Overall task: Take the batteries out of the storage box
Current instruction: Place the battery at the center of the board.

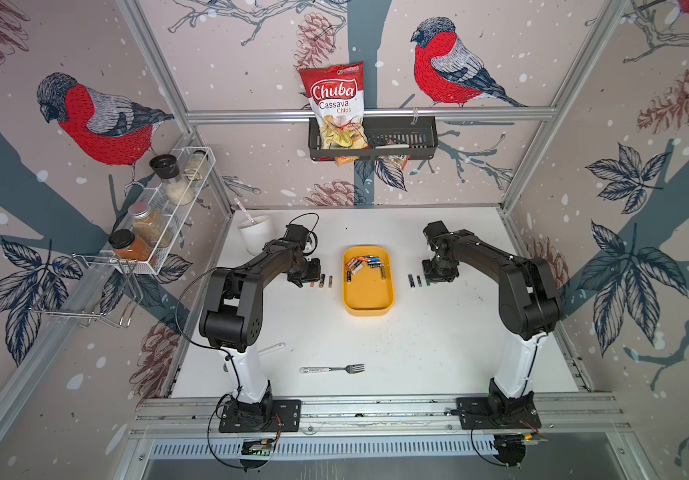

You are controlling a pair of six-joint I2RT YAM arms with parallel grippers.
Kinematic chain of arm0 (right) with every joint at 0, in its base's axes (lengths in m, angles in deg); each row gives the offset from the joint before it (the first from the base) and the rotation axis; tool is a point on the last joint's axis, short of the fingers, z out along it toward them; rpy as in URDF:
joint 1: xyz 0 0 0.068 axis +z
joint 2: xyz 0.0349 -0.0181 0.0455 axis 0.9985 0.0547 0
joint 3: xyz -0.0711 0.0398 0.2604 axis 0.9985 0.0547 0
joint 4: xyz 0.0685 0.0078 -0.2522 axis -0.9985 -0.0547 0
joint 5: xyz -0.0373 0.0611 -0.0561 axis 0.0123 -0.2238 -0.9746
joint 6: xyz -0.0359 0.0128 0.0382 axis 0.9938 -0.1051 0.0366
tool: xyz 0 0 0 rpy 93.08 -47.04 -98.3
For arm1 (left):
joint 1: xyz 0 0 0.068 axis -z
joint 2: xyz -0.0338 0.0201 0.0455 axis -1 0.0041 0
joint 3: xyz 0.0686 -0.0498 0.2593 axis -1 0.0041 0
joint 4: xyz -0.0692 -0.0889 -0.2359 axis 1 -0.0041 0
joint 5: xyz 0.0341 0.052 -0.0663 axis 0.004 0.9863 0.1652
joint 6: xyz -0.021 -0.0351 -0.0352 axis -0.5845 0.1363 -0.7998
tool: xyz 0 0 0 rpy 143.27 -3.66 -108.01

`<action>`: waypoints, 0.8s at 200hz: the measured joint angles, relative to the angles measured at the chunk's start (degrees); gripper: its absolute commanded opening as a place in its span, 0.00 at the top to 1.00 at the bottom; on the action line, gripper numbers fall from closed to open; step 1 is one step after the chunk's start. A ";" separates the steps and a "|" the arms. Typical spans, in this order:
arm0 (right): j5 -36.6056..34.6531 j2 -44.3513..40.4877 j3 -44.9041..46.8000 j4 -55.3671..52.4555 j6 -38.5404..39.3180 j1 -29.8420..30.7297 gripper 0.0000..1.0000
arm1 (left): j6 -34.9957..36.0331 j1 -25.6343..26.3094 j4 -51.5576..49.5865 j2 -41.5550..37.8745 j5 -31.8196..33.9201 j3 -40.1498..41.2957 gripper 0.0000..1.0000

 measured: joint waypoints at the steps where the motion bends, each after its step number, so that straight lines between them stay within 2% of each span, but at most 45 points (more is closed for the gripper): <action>1: 0.00 -0.02 0.04 0.00 0.00 -0.02 0.78 | 0.00 0.00 0.00 0.00 0.00 0.00 0.67; 160: 0.00 1.86 2.54 2.93 -0.02 -1.36 0.78 | -0.22 0.59 -0.07 0.63 0.02 -1.01 0.67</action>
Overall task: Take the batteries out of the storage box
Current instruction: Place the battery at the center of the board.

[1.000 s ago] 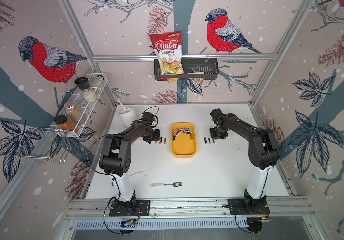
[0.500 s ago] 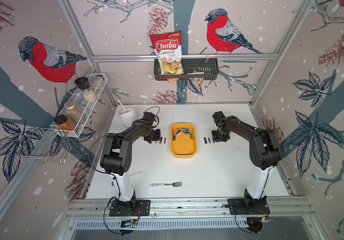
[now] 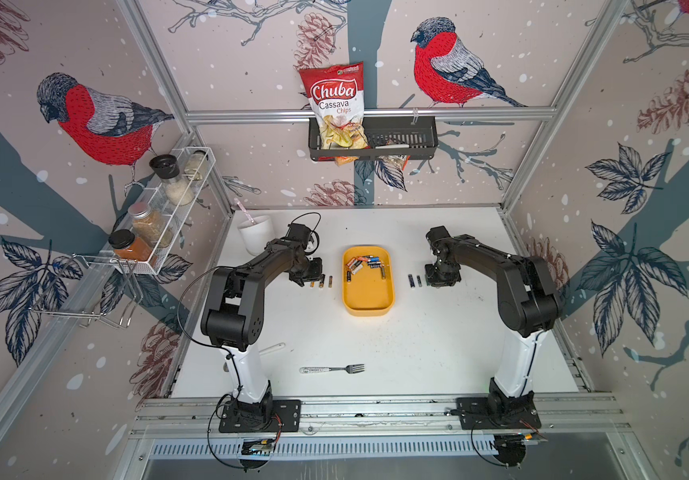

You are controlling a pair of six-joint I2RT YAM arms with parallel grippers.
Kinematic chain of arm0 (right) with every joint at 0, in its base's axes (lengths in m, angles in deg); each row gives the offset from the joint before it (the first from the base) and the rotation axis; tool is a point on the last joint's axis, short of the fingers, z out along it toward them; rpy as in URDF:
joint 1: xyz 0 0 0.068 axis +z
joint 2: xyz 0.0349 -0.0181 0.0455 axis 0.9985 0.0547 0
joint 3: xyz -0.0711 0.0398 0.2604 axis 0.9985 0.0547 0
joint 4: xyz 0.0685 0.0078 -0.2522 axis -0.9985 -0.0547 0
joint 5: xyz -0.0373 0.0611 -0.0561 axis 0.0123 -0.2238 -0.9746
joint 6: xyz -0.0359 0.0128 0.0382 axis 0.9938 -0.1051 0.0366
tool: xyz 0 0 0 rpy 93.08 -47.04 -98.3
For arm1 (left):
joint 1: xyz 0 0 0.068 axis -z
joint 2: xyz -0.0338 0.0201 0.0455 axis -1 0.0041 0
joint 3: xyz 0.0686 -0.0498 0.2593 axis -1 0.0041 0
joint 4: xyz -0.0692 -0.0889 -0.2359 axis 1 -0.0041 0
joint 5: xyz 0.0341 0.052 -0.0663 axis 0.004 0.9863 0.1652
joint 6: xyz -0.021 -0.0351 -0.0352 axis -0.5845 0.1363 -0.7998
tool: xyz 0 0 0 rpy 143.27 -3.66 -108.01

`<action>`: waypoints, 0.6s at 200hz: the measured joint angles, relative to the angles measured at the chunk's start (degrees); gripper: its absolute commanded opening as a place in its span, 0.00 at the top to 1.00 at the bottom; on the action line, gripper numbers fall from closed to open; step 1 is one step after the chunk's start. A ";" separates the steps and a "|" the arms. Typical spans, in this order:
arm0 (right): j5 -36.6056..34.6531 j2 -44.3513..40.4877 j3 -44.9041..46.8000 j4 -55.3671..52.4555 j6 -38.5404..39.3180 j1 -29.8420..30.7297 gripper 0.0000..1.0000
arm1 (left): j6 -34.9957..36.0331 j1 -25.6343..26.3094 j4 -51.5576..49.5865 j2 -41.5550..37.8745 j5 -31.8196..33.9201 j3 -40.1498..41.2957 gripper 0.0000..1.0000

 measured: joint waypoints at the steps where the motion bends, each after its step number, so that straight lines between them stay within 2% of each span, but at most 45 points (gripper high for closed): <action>1: 0.00 0.02 0.00 0.02 0.00 0.00 0.78 | 0.00 0.00 0.00 0.00 0.00 0.00 0.67; 120: 0.00 1.27 -1.16 -0.28 0.02 -0.13 0.76 | 0.00 0.04 -0.22 0.50 -0.02 -0.85 0.67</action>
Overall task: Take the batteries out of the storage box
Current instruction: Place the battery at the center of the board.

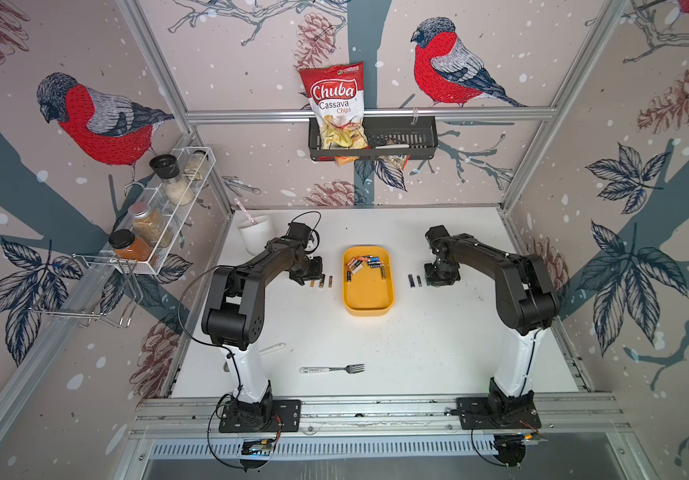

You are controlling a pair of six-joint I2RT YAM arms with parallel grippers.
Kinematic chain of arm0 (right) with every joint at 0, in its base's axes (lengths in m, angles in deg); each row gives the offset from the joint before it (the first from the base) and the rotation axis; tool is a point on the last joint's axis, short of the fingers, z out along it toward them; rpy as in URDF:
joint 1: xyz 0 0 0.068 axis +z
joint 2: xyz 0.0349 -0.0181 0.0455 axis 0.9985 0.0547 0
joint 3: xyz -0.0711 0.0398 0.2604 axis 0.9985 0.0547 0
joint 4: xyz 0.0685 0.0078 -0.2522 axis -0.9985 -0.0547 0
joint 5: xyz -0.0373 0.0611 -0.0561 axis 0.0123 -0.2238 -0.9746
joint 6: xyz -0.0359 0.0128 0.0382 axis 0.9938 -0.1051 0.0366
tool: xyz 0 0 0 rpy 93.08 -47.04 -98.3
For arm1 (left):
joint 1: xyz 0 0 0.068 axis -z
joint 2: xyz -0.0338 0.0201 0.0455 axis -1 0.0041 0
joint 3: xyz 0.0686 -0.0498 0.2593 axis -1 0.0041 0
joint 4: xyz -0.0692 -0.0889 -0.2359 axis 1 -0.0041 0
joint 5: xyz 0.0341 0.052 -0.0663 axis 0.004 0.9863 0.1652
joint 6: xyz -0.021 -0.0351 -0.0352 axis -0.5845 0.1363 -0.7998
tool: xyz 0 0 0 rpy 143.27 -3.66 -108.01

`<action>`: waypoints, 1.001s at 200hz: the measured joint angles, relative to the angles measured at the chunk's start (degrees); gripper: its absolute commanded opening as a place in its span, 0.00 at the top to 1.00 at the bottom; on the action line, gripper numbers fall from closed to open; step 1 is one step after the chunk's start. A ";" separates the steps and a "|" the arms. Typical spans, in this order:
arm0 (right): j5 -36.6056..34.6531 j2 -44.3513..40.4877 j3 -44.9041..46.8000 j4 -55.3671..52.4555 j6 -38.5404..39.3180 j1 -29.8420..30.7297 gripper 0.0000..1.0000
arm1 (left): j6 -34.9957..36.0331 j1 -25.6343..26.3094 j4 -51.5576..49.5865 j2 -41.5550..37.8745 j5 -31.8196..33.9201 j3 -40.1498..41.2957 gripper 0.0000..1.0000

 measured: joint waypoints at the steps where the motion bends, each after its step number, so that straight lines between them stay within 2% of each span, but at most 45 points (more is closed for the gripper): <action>1: 0.02 0.00 0.00 0.00 0.00 0.00 0.76 | 0.00 0.00 0.00 0.00 0.00 0.00 0.67; 200: -0.02 -0.28 -0.61 -0.26 -0.02 0.04 0.71 | 0.00 0.04 -0.33 0.02 0.04 -0.26 0.67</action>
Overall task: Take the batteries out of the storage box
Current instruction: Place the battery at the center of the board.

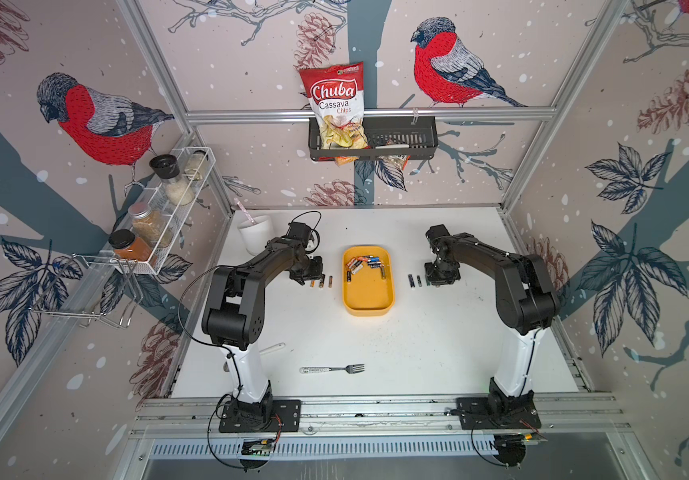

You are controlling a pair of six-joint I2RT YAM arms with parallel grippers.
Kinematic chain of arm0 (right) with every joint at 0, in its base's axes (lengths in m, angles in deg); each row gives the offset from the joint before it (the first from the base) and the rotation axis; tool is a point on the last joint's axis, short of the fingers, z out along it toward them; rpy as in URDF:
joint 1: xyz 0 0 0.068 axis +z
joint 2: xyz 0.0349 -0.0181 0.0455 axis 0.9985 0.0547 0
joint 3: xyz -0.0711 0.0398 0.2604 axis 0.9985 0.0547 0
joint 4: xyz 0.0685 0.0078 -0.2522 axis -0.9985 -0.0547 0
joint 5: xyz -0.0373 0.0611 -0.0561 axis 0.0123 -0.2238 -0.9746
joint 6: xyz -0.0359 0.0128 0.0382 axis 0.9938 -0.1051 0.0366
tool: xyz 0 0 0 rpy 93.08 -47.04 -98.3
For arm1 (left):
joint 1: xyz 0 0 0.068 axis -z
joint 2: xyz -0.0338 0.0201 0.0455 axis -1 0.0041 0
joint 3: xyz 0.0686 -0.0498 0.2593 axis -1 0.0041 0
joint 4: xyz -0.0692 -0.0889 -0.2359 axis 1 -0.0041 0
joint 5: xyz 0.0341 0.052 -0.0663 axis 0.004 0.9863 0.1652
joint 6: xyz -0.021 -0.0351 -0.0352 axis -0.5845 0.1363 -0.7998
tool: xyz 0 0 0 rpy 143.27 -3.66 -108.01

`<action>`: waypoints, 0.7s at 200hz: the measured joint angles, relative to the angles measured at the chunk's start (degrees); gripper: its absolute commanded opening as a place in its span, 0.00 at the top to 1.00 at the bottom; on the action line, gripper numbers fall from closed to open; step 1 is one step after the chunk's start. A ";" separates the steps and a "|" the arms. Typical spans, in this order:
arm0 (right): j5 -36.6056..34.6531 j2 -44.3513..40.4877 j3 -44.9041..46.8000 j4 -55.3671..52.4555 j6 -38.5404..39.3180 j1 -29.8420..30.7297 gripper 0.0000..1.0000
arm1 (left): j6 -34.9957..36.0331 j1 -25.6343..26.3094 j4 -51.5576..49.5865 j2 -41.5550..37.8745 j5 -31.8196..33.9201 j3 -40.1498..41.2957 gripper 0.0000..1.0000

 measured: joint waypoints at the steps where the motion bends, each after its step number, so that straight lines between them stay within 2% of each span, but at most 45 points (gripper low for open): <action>1: 0.00 -0.02 0.00 0.00 0.00 0.00 0.71 | 0.00 0.00 -0.02 0.00 0.00 0.00 0.67; 76: -0.04 -2.27 -0.24 -0.11 -0.04 0.02 0.70 | 0.02 2.36 -3.08 -0.83 3.15 -5.92 0.66; 140: -0.70 -3.78 -2.73 -0.90 -0.22 0.76 0.70 | 0.07 9.25 -8.59 0.26 10.38 -16.33 0.66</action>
